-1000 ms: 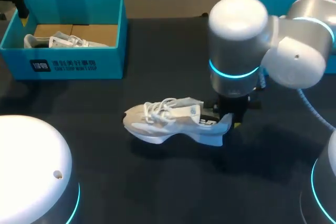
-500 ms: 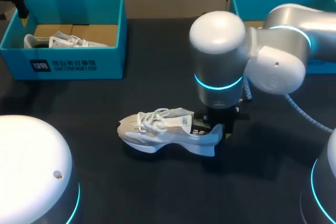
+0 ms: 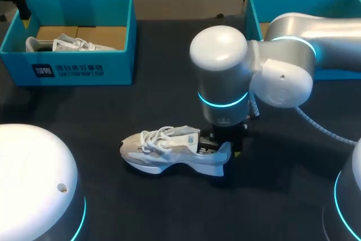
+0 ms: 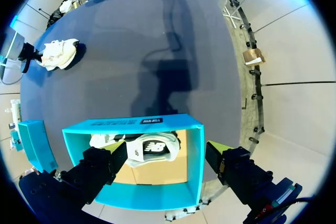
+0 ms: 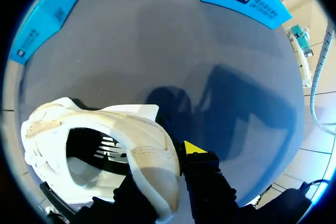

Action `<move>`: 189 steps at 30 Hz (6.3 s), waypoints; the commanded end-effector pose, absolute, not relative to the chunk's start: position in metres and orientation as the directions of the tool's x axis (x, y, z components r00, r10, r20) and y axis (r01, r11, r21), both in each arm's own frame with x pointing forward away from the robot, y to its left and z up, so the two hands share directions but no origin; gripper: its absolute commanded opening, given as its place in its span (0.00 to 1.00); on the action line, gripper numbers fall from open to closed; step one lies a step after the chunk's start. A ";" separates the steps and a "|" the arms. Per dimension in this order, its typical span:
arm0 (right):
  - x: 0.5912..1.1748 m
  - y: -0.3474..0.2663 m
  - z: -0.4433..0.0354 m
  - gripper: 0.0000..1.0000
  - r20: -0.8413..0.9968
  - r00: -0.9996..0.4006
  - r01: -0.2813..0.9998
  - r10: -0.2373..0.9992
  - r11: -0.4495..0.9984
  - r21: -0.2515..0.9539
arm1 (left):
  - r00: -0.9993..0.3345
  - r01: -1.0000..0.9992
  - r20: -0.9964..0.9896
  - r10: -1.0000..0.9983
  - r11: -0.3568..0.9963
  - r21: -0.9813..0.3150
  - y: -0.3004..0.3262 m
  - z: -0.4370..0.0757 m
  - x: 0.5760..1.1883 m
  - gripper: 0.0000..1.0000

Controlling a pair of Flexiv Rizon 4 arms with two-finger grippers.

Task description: Take the shoe out of the shoebox, open the shoe tongue, remove and reinsert the insole, then place the shoe into the shoebox

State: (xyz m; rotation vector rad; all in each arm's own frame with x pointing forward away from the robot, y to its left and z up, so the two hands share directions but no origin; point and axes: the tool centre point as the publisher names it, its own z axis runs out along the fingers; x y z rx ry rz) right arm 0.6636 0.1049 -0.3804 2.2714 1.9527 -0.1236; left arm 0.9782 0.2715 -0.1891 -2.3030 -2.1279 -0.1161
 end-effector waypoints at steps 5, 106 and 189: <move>0.665 0.107 -0.391 0.00 -0.168 0.170 0.985 0.971 -0.165 0.043 | 0.077 0.996 0.060 0.995 -0.080 0.050 0.271 -0.188 0.976 1.00; 0.673 0.065 -0.277 1.00 0.466 -0.611 0.781 0.640 0.583 0.223 | 0.077 0.996 0.060 0.995 -0.080 0.050 0.271 -0.188 0.976 1.00; 0.701 -0.008 -0.414 1.00 -0.029 -0.968 0.068 0.251 0.369 0.927 | 0.077 0.996 0.060 0.995 -0.080 0.050 0.271 -0.188 0.976 1.00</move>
